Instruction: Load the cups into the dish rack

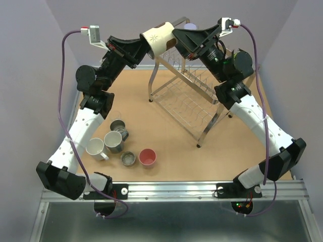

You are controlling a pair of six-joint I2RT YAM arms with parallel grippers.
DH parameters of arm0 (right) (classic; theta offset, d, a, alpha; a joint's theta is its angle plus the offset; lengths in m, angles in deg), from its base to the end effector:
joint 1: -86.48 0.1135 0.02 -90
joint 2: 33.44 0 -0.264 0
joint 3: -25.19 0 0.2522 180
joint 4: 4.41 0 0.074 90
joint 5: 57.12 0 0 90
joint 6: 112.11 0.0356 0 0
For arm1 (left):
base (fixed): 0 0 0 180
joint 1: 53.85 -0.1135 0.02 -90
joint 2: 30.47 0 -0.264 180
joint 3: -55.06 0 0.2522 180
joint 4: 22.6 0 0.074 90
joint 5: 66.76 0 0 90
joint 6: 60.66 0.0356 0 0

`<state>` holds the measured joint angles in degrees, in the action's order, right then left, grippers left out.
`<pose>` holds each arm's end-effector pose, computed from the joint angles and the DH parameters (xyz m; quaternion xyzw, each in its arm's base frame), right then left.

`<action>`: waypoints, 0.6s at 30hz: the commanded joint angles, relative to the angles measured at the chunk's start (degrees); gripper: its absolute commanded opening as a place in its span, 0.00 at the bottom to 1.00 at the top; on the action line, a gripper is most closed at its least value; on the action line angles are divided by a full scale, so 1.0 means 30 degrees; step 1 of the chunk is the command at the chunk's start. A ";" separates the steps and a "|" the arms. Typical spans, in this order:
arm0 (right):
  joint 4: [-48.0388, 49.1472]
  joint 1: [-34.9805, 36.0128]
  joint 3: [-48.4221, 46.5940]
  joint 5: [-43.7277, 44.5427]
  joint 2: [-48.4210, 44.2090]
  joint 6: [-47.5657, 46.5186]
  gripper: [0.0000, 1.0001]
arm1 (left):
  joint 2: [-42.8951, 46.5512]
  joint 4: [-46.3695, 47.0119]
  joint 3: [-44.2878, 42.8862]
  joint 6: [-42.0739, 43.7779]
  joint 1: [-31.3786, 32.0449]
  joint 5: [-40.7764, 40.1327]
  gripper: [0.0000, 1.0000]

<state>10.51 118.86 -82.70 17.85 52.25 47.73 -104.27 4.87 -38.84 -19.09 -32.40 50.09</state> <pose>0.2654 0.1792 0.5375 0.0308 0.4557 0.7275 0.5120 0.2310 -0.1080 0.5318 0.1284 0.3928 -0.5882 0.6952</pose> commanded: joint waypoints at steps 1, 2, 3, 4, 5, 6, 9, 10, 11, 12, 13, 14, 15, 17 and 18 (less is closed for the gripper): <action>0.0104 0.0427 -0.1349 -0.0059 0.0322 -0.0577 1.00 | -0.0155 0.1490 -0.1294 0.0614 0.0436 -0.0394 0.00; 0.0222 0.0485 -0.1349 -0.0059 0.0381 -0.0373 1.00 | -0.0214 0.1461 -0.1382 0.0875 0.0524 -0.0512 0.00; 0.0397 0.0573 -0.1349 -0.0059 0.0440 -0.0226 1.00 | -0.0417 0.1374 -0.1441 0.0994 0.0699 -0.0571 0.00; 0.0718 0.0602 -0.1349 -0.0088 0.0644 0.0007 1.00 | -0.0536 0.1228 -0.1586 0.1198 0.0788 -0.0775 0.00; 0.0895 0.0661 -0.1407 -0.0089 0.0704 0.0155 1.00 | -0.0711 0.1139 -0.1617 0.1432 0.0876 -0.0835 0.00; 0.1100 0.0690 -0.1466 -0.0118 0.0791 0.0301 1.00 | -0.0800 0.1138 -0.1646 0.1492 0.1080 -0.0893 0.00; 0.2008 0.0749 -0.1641 -0.0264 0.1230 0.0916 1.00 | -0.1005 0.1138 -0.1501 0.1756 0.1373 -0.1156 0.00; 0.2358 0.0778 -0.1787 -0.0294 0.1290 0.1005 1.00 | -0.1034 0.1138 -0.1326 0.1815 0.1549 -0.1302 0.00; 0.2448 0.0837 -0.1817 -0.0207 0.1377 0.1093 1.00 | -0.1093 0.1138 -0.1266 0.1902 0.1637 -0.1478 0.00; 0.2507 0.0866 -0.1876 -0.0119 0.1494 0.1094 1.00 | -0.1064 0.1109 -0.1208 0.1961 0.1667 -0.1567 0.00; 0.2624 0.0837 -0.1847 0.0172 0.1437 0.1094 1.00 | -0.1035 0.1080 -0.1149 0.2049 0.1755 -0.1800 0.00; 0.2654 0.0837 -0.1789 0.0378 0.1408 0.1123 1.00 | -0.0977 0.1109 -0.1061 0.2108 0.1784 -0.1918 0.00; 0.2741 0.0837 -0.1730 0.0815 0.1349 0.1152 1.00 | -0.0918 0.1109 -0.0887 0.2166 0.1785 -0.2064 0.00; 0.2772 0.0837 -0.1701 0.1228 0.1319 0.1123 1.00 | -0.0743 0.1080 -0.0710 0.2517 0.1843 -0.2416 0.00; 0.2801 0.0837 -0.1759 0.1404 0.1319 0.1181 1.00 | -0.0597 0.1080 -0.0622 0.2634 0.1843 -0.2533 0.00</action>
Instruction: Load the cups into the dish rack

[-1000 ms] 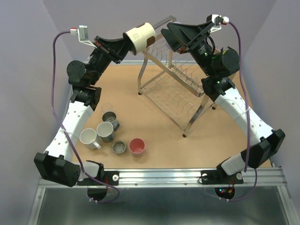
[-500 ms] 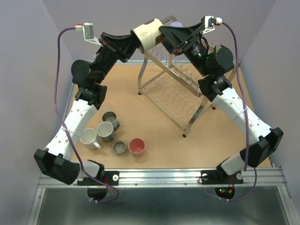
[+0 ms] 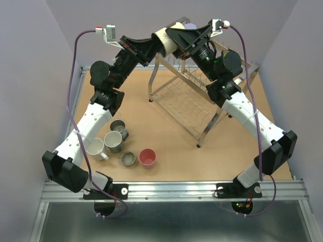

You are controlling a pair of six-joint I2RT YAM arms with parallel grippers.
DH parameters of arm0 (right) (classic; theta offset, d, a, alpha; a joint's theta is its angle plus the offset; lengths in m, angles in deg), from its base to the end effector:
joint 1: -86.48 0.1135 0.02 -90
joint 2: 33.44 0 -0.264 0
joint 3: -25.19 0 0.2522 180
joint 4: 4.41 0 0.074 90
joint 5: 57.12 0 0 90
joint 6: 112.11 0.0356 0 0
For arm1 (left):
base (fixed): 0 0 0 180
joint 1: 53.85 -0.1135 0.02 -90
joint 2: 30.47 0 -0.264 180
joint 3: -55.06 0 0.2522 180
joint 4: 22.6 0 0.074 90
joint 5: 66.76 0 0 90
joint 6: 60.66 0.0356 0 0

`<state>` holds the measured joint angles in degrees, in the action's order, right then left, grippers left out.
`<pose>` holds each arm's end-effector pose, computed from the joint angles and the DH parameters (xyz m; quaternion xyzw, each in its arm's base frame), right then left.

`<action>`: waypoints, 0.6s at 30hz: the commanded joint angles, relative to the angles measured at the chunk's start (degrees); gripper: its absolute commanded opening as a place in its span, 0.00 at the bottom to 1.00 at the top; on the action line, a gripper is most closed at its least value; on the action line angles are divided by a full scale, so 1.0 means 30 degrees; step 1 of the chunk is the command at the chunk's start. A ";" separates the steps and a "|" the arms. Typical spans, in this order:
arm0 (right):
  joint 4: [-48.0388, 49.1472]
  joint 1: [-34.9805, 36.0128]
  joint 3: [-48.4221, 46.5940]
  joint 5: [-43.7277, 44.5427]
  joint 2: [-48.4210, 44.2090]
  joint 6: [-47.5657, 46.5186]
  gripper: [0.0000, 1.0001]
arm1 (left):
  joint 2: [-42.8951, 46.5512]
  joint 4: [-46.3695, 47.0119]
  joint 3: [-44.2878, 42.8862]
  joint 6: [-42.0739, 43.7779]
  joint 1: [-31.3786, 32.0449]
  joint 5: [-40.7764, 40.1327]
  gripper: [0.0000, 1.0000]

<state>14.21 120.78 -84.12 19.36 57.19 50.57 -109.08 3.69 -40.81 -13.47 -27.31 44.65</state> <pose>0.2830 0.2031 0.5241 0.0453 0.4509 0.7463 0.4874 0.2504 -0.1396 0.5210 0.1142 0.4077 -0.5740 0.7009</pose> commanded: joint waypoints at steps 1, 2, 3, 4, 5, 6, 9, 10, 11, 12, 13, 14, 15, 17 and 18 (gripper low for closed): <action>0.1570 0.0196 -0.1373 0.1222 -0.0298 0.0292 1.00 | 0.1211 0.1473 0.0296 0.0937 0.0175 -0.0981 0.00; 0.1570 0.0196 -0.1431 0.1399 -0.0240 0.0380 1.00 | 0.1358 0.1473 0.0443 0.1055 0.0204 -0.1100 0.00; 0.1570 0.0196 -0.1461 0.1546 -0.0210 0.0410 1.00 | 0.1475 0.1444 0.0590 0.1172 0.0262 -0.1275 0.00; 0.1599 0.0196 -0.1490 0.1895 -0.0181 0.0410 0.98 | 0.1592 0.1473 0.0968 0.1260 0.0292 -0.1451 0.00; 0.1599 0.0196 -0.1607 0.2073 -0.0152 0.0439 0.93 | 0.1767 0.1415 0.1117 0.1493 0.0350 -0.1569 0.00; 0.1628 0.0196 -0.1695 0.2191 -0.0064 0.0382 0.89 | 0.1856 0.1299 0.1235 0.1524 0.0351 -0.1570 0.00; 0.1599 0.0196 -0.2250 0.2133 0.0316 0.0322 0.61 | 0.1974 0.1093 0.1615 0.1612 0.0380 -0.1424 0.00; 0.1599 0.0196 -0.2339 0.2017 0.0491 0.0351 0.46 | 0.2003 0.1034 0.1646 0.1642 0.0380 -0.1394 0.00; 0.1628 0.0196 -0.2427 0.1929 0.0609 0.0352 0.40 | 0.1946 0.0976 0.1646 0.1671 0.0409 -0.1365 0.00; 0.1570 0.0196 -0.2515 0.1783 0.0610 0.0381 0.34 | 0.1916 0.0714 0.1559 0.1758 0.0409 -0.1307 0.00; 0.1570 0.0225 -0.2487 0.1753 0.0697 0.0439 0.22 | 0.1829 0.0509 0.1413 0.1846 0.0409 -0.1190 0.00; 0.1570 0.0196 -0.2487 0.1723 0.0698 0.0382 0.16 | 0.1741 0.0216 0.1266 0.1934 0.0409 -0.1160 0.07; 0.1541 0.0196 -0.2429 0.1694 0.0669 0.0352 0.10 | 0.1711 -0.0164 0.1062 0.2022 0.0409 -0.1160 0.17; 0.1395 0.0196 -0.2282 0.1869 0.0494 -0.0172 0.00 | 0.1710 -0.1335 0.0534 0.2402 0.0380 -0.1218 0.54; 0.1278 0.0196 -0.2282 0.1956 0.0319 -0.0466 0.00 | 0.1740 -0.1774 0.0388 0.2578 0.0380 -0.1363 0.65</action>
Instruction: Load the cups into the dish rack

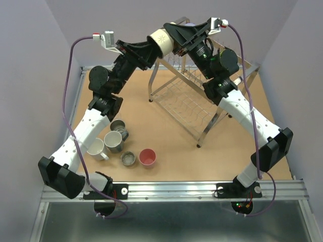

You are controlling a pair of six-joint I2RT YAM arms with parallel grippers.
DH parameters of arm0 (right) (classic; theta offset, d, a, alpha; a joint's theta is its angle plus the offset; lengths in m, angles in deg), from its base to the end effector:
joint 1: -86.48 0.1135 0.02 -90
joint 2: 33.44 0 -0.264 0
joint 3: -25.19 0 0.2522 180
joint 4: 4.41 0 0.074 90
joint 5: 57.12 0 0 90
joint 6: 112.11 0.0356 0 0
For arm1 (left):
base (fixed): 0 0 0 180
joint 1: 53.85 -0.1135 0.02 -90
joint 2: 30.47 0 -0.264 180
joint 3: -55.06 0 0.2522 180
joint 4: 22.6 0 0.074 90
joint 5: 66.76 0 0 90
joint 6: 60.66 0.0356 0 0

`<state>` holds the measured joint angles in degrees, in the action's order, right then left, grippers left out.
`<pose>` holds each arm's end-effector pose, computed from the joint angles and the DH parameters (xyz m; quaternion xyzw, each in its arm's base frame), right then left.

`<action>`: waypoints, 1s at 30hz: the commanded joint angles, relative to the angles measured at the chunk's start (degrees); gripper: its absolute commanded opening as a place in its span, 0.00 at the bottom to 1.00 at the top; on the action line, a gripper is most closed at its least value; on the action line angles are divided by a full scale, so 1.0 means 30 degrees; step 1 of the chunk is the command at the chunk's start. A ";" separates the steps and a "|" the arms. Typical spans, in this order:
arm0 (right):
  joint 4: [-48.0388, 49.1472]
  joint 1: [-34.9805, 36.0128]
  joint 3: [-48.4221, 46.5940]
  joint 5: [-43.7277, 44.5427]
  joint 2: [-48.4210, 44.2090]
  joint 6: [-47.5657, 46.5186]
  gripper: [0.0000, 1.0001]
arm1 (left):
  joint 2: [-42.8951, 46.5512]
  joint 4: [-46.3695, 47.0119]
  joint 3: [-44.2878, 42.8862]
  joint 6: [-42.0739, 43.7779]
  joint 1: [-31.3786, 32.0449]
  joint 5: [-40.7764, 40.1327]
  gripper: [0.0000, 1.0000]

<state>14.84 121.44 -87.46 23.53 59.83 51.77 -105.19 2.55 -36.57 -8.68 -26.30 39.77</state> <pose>0.2903 0.2100 0.5289 0.0747 0.4318 0.7511 0.4939 0.2365 -0.1348 0.5140 0.0941 0.4123 -0.5387 0.7286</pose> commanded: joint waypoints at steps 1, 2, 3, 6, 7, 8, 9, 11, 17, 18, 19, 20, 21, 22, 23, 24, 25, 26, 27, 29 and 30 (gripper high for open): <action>0.0746 -0.0023 -0.1196 0.0624 -0.0680 -0.1159 0.00 | 0.0559 -0.2154 -0.1172 0.1158 0.0016 0.0115 0.72; 0.0482 -0.0052 -0.1312 0.0827 -0.0768 -0.1800 0.00 | 0.0850 -0.2423 -0.1174 0.1566 -0.0071 -0.0032 0.82; -0.0130 -0.0139 -0.1371 0.0887 -0.1001 -0.2097 0.00 | 0.0998 -0.3179 -0.1174 0.1860 -0.0101 -0.0149 0.88; -0.1155 -0.0753 -0.1518 0.0917 -0.1499 -0.2830 0.00 | 0.1818 -0.5023 -0.0970 0.2915 -0.0569 -0.0616 0.99; -0.1538 -0.0958 -0.1577 0.0917 -0.1502 -0.3122 0.00 | 0.2081 -0.5439 -0.0824 0.3092 -0.0773 -0.0619 0.99; -0.2064 -0.1163 -0.1693 0.0946 -0.1792 -0.3937 0.00 | 0.2374 -0.5878 -0.0648 0.3441 -0.0920 -0.0880 0.99; -0.3491 -0.1600 -0.2129 0.1063 -0.1911 -0.4468 0.00 | 0.2957 -0.6636 -0.0182 0.3590 -0.1328 -0.0970 0.99; -0.5166 -0.2332 -0.2804 0.1384 -0.2174 -0.6509 0.00 | 0.4069 -0.7227 0.0522 0.3970 -0.1740 -0.1465 0.99; -1.0707 -0.3771 -0.4419 0.3867 -0.2439 -1.1404 0.00 | 0.6329 -1.0477 0.2165 0.5874 -0.2475 -0.3311 0.99; -1.1147 -0.3773 -0.4535 0.4485 -0.2468 -1.1967 0.00 | 0.6390 -1.1091 0.2137 0.6021 -0.2475 -0.3604 0.99; -1.2515 -0.3773 -0.4826 0.5362 -0.2410 -1.3046 0.00 | 0.6506 -1.2141 0.2137 0.6487 -0.2504 -0.3926 0.99; -1.3079 -0.3773 -0.5032 0.5776 -0.2352 -1.3637 0.01 | 0.6508 -1.2616 0.2166 0.6637 -0.2533 -0.4046 0.99; -1.3665 -0.3773 -0.5324 0.6158 -0.2235 -1.4252 0.00 | 0.6595 -1.2940 0.2166 0.6754 -0.2533 -0.4221 0.99; -1.5208 -0.3773 -0.5878 0.6451 -0.1654 -1.4809 0.00 | 0.6653 -1.4132 0.2224 0.6871 -0.2504 -0.4339 0.99; -1.6181 -0.3802 -0.7247 0.7035 -0.1242 -1.6004 0.00 | 0.6683 -1.4492 0.2283 0.7018 -0.2504 -0.4340 0.98; -1.7090 -0.3744 -0.8073 0.7272 -0.0745 -1.6538 0.00 | 0.6886 -1.4786 0.2428 0.7077 -0.2504 -0.4282 0.98; -1.8781 -0.3743 -0.8777 0.7449 -0.0334 -1.7036 0.00 | 0.7004 -1.5195 0.2604 0.7049 -0.2533 -0.4252 0.97; -1.9436 -0.3743 -0.9393 0.7973 0.0540 -1.7505 0.00 | 0.7122 -1.5286 0.3041 0.6961 -0.2504 -0.4078 0.97; -1.9993 -0.3598 -1.0211 0.8239 0.0839 -1.8264 0.00 | 0.7413 -1.5316 0.3277 0.6902 -0.2504 -0.3989 0.96; -2.0555 -0.3189 -1.0308 0.9782 0.1279 -1.9494 0.00 | 0.7707 -1.5403 0.3920 0.6582 -0.2533 -0.3842 0.96; -2.0614 -0.2839 -1.0221 1.0287 0.1398 -1.9850 0.01 | 0.7854 -1.5462 0.4098 0.6551 -0.2504 -0.3784 0.95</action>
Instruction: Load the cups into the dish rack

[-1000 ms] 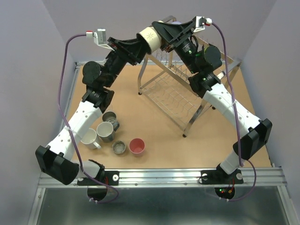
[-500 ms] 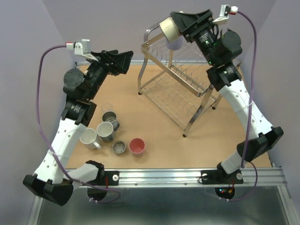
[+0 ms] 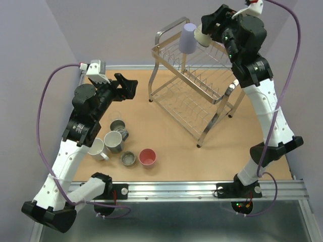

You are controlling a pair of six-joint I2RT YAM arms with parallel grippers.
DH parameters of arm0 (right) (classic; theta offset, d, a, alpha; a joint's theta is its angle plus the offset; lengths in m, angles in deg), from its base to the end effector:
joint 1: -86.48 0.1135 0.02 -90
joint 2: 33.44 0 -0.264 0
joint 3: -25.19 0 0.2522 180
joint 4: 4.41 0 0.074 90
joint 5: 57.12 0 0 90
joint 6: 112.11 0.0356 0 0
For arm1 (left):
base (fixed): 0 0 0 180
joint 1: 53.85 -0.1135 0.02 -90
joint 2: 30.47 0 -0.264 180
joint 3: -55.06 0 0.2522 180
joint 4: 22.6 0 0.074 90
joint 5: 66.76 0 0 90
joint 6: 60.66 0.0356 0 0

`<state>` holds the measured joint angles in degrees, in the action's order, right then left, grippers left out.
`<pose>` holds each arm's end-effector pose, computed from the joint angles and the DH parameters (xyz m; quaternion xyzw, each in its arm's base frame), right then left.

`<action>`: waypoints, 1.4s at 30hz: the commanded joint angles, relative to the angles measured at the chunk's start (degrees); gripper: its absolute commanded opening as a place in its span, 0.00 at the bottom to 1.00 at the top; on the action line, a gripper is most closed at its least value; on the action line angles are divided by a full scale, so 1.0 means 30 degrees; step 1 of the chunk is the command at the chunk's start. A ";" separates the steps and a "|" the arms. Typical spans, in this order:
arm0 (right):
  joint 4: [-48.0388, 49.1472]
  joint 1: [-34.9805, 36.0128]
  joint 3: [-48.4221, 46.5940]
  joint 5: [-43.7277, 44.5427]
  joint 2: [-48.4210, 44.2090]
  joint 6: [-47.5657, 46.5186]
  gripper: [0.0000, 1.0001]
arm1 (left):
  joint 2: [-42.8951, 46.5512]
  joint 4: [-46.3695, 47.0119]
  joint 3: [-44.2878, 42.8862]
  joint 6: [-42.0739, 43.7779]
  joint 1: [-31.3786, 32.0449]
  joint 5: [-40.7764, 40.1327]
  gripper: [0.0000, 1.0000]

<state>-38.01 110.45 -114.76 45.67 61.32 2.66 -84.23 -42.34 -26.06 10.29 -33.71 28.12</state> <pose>0.3012 0.1253 0.5774 0.0907 0.6275 0.2536 0.7305 0.1834 -0.0705 0.4569 0.0383 0.6576 -0.2786 0.6989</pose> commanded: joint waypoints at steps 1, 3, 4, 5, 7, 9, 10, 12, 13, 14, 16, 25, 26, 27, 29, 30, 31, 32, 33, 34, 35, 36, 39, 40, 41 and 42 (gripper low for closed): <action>-0.3027 0.0917 -0.0975 0.3695 0.1019 -0.3802 0.01 | 0.0926 -0.0643 0.0740 0.0168 -0.0034 0.0274 0.95; -0.3085 0.1180 -0.0886 0.4403 0.1341 -0.4594 0.01 | 0.0986 -0.0819 0.0829 0.0080 -0.0034 0.0335 0.95; -0.3057 0.1181 -0.0741 0.4725 0.1459 -0.4799 0.01 | 0.0985 -0.1081 0.0801 0.0109 -0.0034 0.0335 0.95; -0.3085 0.1181 -0.0681 0.4873 0.1518 -0.4946 0.00 | 0.0985 -0.1200 0.0829 0.0138 -0.0034 0.0393 0.94; -0.3057 0.1182 -0.0505 0.5108 0.1869 -0.5298 0.00 | 0.0869 -0.1637 0.0830 0.0226 -0.0034 0.0480 0.94; -0.3056 0.1210 -0.0447 0.5459 0.2162 -0.5474 0.00 | 0.0722 -0.2049 0.0800 0.0314 -0.0063 0.0685 0.93; -0.2998 0.1211 -0.0417 0.5780 0.2366 -0.5562 0.01 | 0.0693 -0.2398 0.0800 0.0343 -0.0063 0.0773 0.92; -0.2823 0.1182 -0.0125 0.6688 0.2456 -0.5971 0.00 | 0.0809 -0.2664 0.0858 0.0343 -0.0034 0.0920 0.91; -0.2532 0.1181 0.0311 0.7300 0.2485 -0.6118 0.00 | 0.0868 -0.2840 0.0859 0.0315 -0.0063 0.0920 0.91; -0.2268 0.1210 0.0606 0.7626 0.2456 -0.6207 0.00 | 0.0955 -0.2957 0.0888 0.0343 -0.0034 0.0920 0.91; -0.1335 0.1210 0.1366 0.8037 0.2223 -0.6441 0.00 | 0.1190 -0.3191 0.0859 0.0343 -0.0034 0.0891 0.91; 0.4754 0.1181 0.6610 0.9297 0.1109 -0.7348 0.00 | 0.1220 -0.4217 0.0303 0.0490 -0.0063 0.0832 0.90; 0.5317 0.1181 0.7165 0.9589 0.0992 -0.7698 0.00 | 0.1249 -0.4218 0.0215 0.0490 -0.0034 0.0775 0.90; 0.5816 0.1181 0.7432 0.9708 0.0933 -0.7934 0.00 | 0.1249 -0.4305 0.0156 0.0519 -0.0034 0.0745 0.90; 0.7190 0.1181 0.7842 0.9913 0.0874 -0.8053 0.01 | 0.1220 -0.4394 0.0039 0.0549 -0.0034 0.0657 0.90; 0.7836 0.1181 0.7961 0.9972 0.0845 -0.8778 0.07 | 0.1191 -0.4394 0.0039 0.0578 -0.0034 0.0628 0.90; 0.8132 0.1181 0.8049 0.9973 0.0845 -0.8931 0.18 | 0.1220 -0.4394 0.0039 0.0578 -0.0034 0.0512 0.90; 0.8367 0.1181 0.8224 0.9828 0.0874 -0.9077 0.45 | 0.1220 -0.4394 0.0039 0.0607 -0.0034 0.0481 0.90; 0.8602 0.1181 0.8255 0.9768 0.0932 -0.9398 0.56 | 0.1220 -0.4423 0.0039 0.0578 -0.0063 0.0481 0.90; 0.9010 0.1181 0.8313 0.9709 0.1078 -0.9575 0.64 | 0.1162 -0.4423 0.0068 0.0578 -0.0034 0.0423 0.90; 0.9130 0.1181 0.8285 0.9622 0.1137 -0.9635 0.78 | 0.1161 -0.4365 0.0039 0.0578 -0.0034 0.0422 0.90; 0.9218 0.1181 0.8255 0.9650 0.1225 -0.9664 0.83 | 0.1103 -0.4365 0.0039 0.0578 -0.0034 0.0422 0.90; 0.9512 0.1181 0.8138 0.9387 0.1459 -0.9665 0.99 | 0.0928 -0.4394 -0.0078 0.0578 -0.0034 0.0335 0.89; 0.9628 0.1181 0.8109 0.9387 0.1431 -0.9636 1.00 | 0.0898 -0.4452 -0.0108 0.0578 -0.0034 0.0306 0.89; 0.9687 0.1181 0.8080 0.9358 0.1431 -0.9606 1.00 | 0.0869 -0.4511 -0.0195 0.0607 -0.0063 0.0218 0.89; 0.9804 0.1181 0.8108 0.9357 0.1344 -0.9606 1.00 | 0.0810 -0.4511 -0.0225 0.0636 -0.0034 0.0217 0.89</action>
<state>-13.81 114.07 -90.96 73.52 64.97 -25.32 -81.84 -57.01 -23.50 11.10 -33.71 29.30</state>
